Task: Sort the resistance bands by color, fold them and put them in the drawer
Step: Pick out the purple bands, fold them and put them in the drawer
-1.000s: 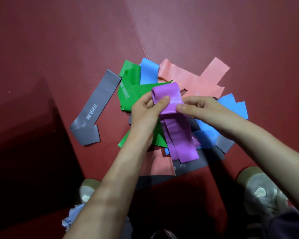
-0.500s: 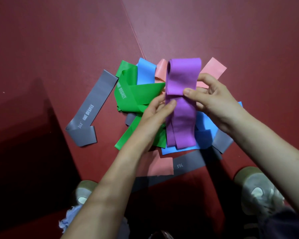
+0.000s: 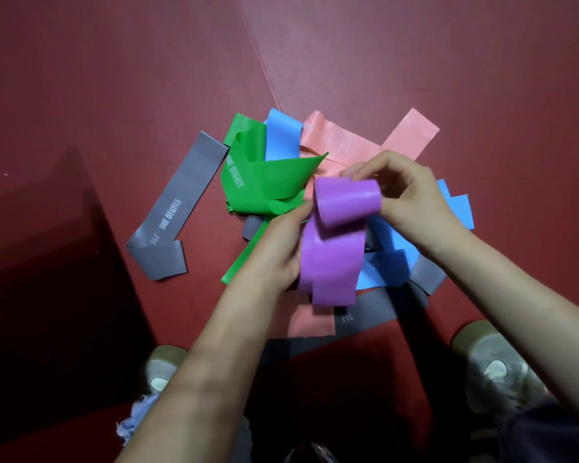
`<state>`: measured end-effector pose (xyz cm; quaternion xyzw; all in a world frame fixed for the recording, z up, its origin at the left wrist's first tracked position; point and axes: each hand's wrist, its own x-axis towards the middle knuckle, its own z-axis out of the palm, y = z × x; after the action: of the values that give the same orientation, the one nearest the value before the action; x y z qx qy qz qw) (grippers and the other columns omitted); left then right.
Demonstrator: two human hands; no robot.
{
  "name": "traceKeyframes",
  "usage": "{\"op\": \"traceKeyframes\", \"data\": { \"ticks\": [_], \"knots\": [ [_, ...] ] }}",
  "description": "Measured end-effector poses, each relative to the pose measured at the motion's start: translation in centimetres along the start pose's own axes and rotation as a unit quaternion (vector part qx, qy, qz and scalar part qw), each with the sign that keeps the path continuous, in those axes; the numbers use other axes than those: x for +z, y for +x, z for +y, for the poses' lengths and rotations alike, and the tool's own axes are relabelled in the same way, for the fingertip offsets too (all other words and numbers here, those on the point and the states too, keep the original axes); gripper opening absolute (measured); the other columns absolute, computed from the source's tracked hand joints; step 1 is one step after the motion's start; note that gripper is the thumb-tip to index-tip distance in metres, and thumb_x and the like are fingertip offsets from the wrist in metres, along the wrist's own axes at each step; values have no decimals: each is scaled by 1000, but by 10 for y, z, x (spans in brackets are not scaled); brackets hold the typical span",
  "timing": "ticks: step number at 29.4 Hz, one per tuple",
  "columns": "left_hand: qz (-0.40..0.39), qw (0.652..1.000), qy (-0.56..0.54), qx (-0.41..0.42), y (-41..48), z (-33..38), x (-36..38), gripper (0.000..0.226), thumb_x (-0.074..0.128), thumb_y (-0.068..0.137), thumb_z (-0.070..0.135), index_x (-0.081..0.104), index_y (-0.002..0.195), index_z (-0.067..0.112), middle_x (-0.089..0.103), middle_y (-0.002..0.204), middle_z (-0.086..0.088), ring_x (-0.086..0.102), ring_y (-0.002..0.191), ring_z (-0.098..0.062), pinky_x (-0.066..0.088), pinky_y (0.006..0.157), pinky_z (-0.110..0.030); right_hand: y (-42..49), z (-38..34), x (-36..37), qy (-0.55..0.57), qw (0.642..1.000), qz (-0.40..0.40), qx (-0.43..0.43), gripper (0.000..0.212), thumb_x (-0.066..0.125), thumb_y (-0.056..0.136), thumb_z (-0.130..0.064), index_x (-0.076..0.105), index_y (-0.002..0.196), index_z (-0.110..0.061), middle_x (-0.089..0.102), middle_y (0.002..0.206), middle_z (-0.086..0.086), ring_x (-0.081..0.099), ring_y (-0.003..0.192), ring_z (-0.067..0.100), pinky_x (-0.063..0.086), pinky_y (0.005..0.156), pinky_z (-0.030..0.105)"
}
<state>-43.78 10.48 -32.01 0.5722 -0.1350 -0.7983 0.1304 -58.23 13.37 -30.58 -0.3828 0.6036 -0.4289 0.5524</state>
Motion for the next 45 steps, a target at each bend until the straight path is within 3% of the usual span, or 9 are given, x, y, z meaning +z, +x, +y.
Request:
{"op": "traceKeyframes", "data": {
  "ticks": [7,10,15,21,24,30,34,39,45],
  "knots": [
    [-44,995,-89,-12,-10,2,6,39,39,93,41,62,92,10,72,69,-5,68,62,-14,57,60,-25,-12,16,9,-141,986,61,-58,37,49,72,18,57,82,-17,56,97,8,56,95,16,47,86,19],
    [-60,996,-65,-16,-13,5,7,35,38,95,37,62,85,13,70,60,-2,66,52,-11,55,51,-22,-11,14,4,-132,989,57,-47,43,40,71,20,59,84,-16,57,98,6,56,94,-4,44,88,12],
    [-40,999,17,27,-11,8,4,17,51,91,23,62,94,10,67,81,-7,64,72,-15,55,71,-28,-15,8,3,-159,987,25,-26,44,35,71,10,61,89,-21,57,105,3,51,95,-18,39,83,2],
    [10,993,1,118,-7,5,1,10,51,89,5,60,86,9,68,58,4,62,50,-5,53,54,-19,-18,3,15,144,968,20,203,28,52,89,-20,51,117,-20,60,115,9,57,92,7,45,89,22],
    [46,982,27,184,-5,10,6,9,54,88,7,59,84,13,67,57,8,60,50,-3,52,55,-19,-21,1,16,135,957,-63,249,43,63,77,-35,53,115,-17,65,109,10,61,90,18,48,86,30],
    [81,965,35,247,-7,8,13,6,60,86,13,56,84,17,62,78,-5,56,68,-15,48,69,-30,-12,-10,14,75,961,-94,249,10,49,90,-16,58,93,-13,62,60,-11,57,54,1,48,57,15],
    [54,975,24,213,-5,7,20,15,64,81,21,54,92,21,61,91,-4,57,79,-16,48,84,-37,-12,-8,16,92,958,-53,266,16,47,91,-16,58,80,-19,59,72,-3,55,64,11,44,60,21],
    [4,976,74,205,-6,4,17,32,64,77,13,50,102,28,58,111,-11,56,98,-21,46,98,-43,-9,-4,10,138,951,-33,274,18,47,91,-12,58,104,-17,64,89,3,61,73,16,51,66,22],
    [-41,985,78,148,-8,9,11,52,56,82,-5,40,125,20,63,99,-8,63,75,-10,54,73,-22,-12,2,9,170,956,-29,236,16,45,92,-10,56,99,-21,65,86,2,65,64,6,53,63,17]
  ]
}}
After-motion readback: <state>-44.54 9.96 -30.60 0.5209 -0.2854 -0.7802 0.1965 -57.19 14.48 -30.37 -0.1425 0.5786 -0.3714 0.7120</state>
